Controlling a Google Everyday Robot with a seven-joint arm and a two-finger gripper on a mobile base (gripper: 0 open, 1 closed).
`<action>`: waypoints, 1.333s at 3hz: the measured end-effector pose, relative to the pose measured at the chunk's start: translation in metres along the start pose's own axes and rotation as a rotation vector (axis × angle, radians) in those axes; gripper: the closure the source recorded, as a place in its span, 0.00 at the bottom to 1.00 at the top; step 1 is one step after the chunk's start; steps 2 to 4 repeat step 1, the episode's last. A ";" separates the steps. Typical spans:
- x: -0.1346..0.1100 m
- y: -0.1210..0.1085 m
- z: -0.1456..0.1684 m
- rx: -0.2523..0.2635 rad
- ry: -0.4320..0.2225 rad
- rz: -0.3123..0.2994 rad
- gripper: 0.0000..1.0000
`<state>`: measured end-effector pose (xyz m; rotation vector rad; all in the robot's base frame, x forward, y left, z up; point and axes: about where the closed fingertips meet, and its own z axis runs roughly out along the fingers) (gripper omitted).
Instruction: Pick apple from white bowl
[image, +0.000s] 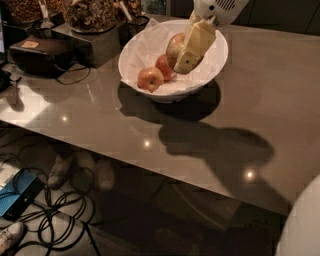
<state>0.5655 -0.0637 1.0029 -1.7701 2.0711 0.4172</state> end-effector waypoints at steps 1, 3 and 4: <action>-0.005 -0.006 0.001 0.023 -0.017 -0.002 1.00; -0.005 -0.006 0.001 0.023 -0.017 -0.002 1.00; -0.005 -0.006 0.001 0.023 -0.017 -0.002 1.00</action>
Offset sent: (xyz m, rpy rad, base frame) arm 0.0000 0.0000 0.0000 0.0000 0.0000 0.0000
